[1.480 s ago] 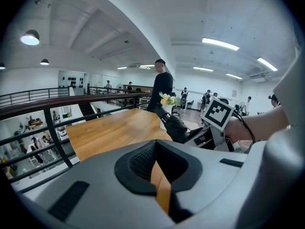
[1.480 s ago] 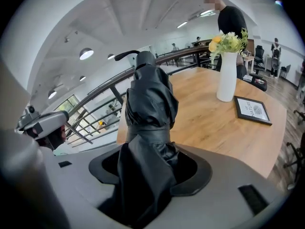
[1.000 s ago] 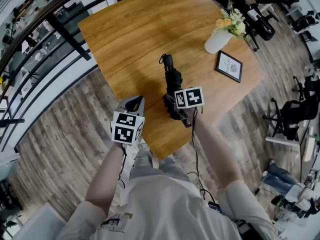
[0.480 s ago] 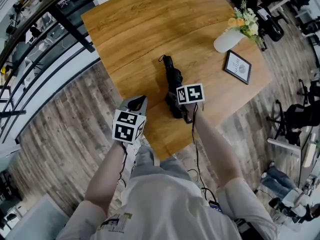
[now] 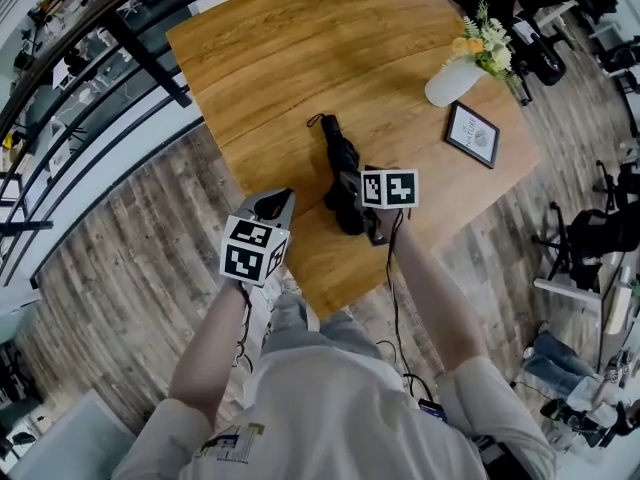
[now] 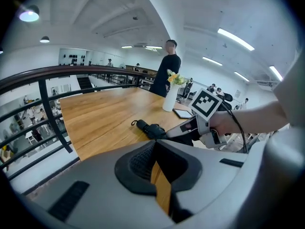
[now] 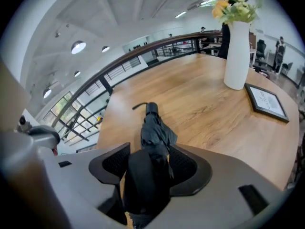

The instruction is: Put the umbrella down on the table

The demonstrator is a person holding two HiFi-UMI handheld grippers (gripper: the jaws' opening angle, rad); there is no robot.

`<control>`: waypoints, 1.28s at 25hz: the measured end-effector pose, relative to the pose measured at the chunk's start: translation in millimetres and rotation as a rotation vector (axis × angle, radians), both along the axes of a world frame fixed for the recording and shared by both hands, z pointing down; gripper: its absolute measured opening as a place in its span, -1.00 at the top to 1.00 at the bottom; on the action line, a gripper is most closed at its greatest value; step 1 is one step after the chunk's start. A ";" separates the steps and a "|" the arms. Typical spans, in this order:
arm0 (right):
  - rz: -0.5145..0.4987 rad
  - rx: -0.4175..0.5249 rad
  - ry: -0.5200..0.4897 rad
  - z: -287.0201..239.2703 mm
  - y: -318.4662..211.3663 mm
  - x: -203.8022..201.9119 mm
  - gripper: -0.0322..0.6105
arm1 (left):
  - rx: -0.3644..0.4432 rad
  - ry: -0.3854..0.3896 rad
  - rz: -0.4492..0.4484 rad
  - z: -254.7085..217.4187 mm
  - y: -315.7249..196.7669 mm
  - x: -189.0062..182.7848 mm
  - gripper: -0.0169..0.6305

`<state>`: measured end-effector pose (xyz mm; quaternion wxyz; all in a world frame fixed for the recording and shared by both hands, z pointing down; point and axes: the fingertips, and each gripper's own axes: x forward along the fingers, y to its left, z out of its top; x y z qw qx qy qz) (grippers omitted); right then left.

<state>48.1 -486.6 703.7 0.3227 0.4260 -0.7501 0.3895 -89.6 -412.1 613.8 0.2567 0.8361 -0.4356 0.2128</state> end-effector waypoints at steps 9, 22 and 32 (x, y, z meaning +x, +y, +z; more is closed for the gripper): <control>-0.081 0.250 -0.149 -150.1 7.5 -15.8 0.17 | 0.194 0.013 -0.036 -98.9 -12.0 -12.5 0.90; -0.093 0.739 -0.234 -370.2 88.1 8.1 0.70 | 0.543 -0.017 -0.031 -262.2 34.8 -4.8 0.90; -0.144 0.998 -0.227 -455.3 160.5 24.0 0.79 | 0.691 -0.068 -0.004 -329.1 81.2 5.2 0.90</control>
